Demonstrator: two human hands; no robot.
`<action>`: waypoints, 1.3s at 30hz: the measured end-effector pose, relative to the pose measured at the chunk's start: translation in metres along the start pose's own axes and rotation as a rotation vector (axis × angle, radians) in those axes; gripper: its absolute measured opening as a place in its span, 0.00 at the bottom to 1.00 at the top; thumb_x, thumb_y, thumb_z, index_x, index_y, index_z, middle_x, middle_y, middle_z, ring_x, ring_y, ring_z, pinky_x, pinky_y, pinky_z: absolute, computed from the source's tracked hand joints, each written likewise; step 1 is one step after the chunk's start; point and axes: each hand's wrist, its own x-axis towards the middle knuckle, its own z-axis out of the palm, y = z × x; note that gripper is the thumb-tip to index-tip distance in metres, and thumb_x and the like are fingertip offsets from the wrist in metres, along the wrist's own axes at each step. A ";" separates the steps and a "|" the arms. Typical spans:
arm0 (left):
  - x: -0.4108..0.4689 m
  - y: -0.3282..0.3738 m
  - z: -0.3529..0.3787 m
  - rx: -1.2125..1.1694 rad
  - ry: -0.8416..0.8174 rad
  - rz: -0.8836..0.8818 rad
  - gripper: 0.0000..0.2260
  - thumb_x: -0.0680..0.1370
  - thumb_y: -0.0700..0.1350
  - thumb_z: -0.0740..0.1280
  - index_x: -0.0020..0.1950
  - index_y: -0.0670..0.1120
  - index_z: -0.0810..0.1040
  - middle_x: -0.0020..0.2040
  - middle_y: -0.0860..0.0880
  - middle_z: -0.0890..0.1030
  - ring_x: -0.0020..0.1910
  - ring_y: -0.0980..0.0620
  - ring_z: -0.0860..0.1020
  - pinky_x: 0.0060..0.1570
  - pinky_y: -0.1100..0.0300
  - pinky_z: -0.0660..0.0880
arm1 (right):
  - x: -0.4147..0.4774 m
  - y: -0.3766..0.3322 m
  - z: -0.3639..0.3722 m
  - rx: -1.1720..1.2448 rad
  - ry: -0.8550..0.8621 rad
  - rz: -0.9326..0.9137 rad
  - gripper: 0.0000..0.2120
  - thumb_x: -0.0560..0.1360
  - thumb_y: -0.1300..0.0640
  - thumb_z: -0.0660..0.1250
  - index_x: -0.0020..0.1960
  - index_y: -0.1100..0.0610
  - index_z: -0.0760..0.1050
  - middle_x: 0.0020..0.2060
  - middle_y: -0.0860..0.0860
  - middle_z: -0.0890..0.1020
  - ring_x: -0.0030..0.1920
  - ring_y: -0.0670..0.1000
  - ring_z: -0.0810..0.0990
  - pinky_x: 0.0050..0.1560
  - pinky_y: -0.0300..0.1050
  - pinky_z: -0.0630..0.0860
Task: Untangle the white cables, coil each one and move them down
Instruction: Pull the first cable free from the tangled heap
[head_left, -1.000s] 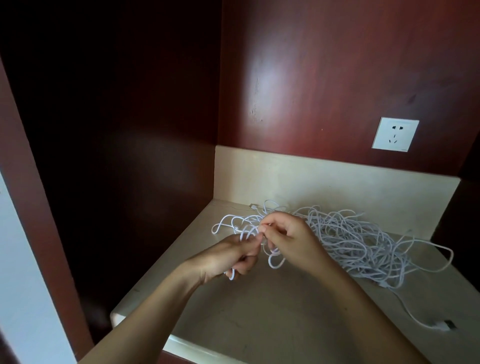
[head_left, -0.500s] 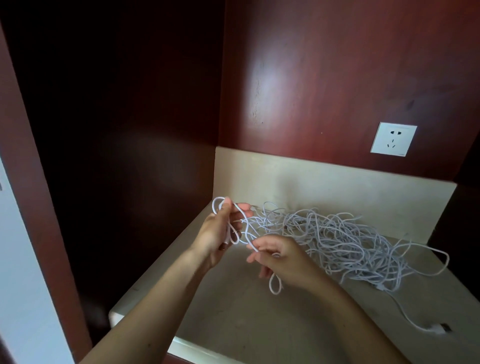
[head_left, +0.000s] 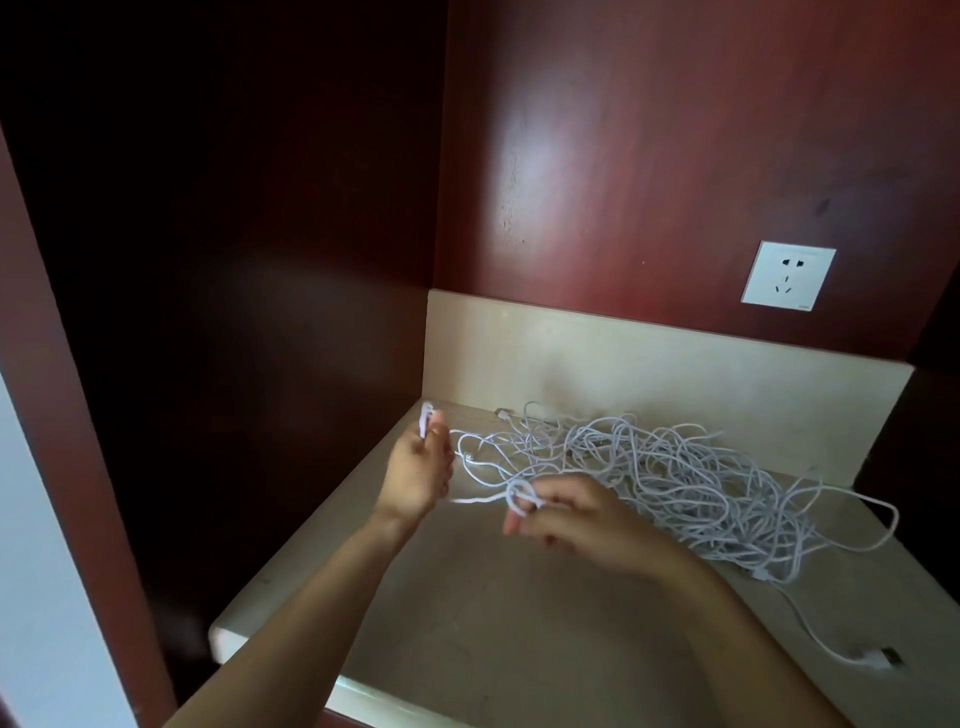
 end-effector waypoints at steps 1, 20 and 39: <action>-0.004 0.000 0.002 0.083 -0.053 0.000 0.18 0.85 0.49 0.53 0.35 0.46 0.63 0.25 0.52 0.64 0.21 0.57 0.61 0.23 0.65 0.58 | 0.001 -0.005 -0.004 0.053 0.055 0.003 0.07 0.71 0.51 0.65 0.37 0.51 0.80 0.28 0.48 0.73 0.28 0.40 0.70 0.32 0.30 0.65; -0.037 0.021 0.018 0.215 -0.682 -0.051 0.23 0.82 0.61 0.49 0.32 0.48 0.59 0.23 0.50 0.61 0.24 0.53 0.60 0.23 0.64 0.60 | 0.023 0.003 -0.003 0.407 0.362 0.235 0.15 0.77 0.49 0.59 0.36 0.57 0.70 0.25 0.49 0.60 0.24 0.45 0.56 0.23 0.36 0.55; -0.003 0.006 0.015 -0.352 0.094 -0.177 0.23 0.84 0.54 0.52 0.41 0.46 0.81 0.40 0.51 0.83 0.36 0.56 0.75 0.35 0.61 0.68 | 0.006 0.032 0.009 0.098 0.489 0.121 0.16 0.81 0.60 0.60 0.36 0.56 0.76 0.20 0.42 0.71 0.23 0.38 0.67 0.28 0.31 0.63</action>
